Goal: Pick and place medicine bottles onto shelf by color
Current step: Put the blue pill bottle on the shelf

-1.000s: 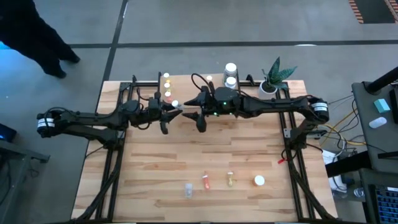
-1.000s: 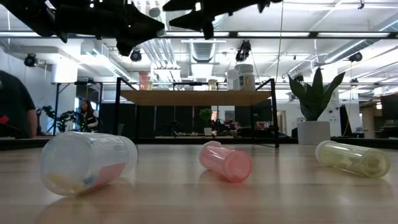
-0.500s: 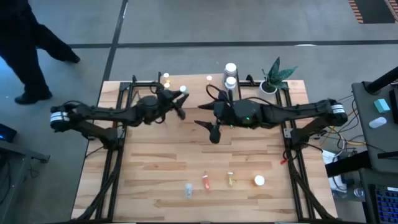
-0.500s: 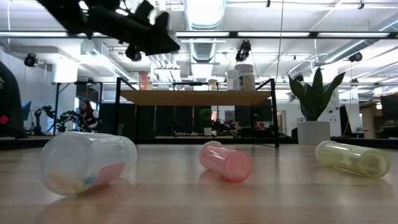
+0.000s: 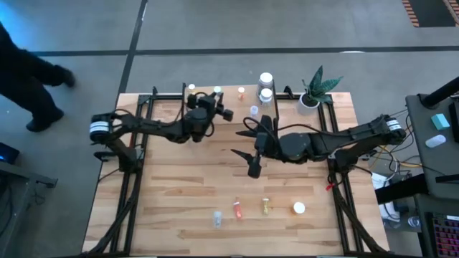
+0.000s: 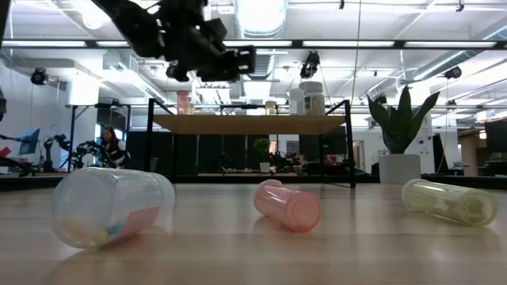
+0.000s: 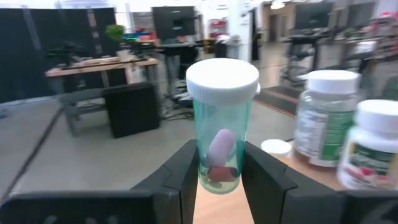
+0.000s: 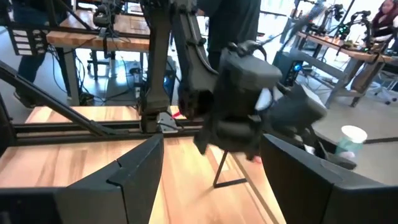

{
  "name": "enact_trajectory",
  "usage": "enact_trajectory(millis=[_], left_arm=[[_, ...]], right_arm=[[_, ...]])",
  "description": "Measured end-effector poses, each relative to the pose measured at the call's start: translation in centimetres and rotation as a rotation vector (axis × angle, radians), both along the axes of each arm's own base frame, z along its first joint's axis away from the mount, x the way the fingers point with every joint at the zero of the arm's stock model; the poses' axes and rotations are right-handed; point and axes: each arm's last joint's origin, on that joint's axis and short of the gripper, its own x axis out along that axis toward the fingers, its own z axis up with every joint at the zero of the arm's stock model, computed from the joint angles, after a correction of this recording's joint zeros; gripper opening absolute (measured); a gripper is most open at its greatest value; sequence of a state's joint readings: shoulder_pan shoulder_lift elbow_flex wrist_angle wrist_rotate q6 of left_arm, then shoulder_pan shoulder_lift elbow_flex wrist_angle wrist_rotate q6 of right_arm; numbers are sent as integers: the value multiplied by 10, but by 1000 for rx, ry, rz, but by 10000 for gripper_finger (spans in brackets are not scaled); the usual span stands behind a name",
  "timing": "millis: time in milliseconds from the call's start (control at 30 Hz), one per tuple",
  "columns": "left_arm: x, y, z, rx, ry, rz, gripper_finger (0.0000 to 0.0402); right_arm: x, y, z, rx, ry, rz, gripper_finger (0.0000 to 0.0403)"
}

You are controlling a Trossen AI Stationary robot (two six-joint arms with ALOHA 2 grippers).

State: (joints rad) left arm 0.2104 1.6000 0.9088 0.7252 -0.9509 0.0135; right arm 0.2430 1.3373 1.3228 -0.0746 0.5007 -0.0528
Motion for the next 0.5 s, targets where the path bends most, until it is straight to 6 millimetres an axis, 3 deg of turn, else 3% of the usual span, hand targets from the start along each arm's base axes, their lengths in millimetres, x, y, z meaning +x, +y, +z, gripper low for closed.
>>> enact_trajectory(millis=[500], left_arm=[[44, 21, -28, -14, 59, 195, 90]], right_arm=[[0, 1, -1, 17, -4, -1, 256]])
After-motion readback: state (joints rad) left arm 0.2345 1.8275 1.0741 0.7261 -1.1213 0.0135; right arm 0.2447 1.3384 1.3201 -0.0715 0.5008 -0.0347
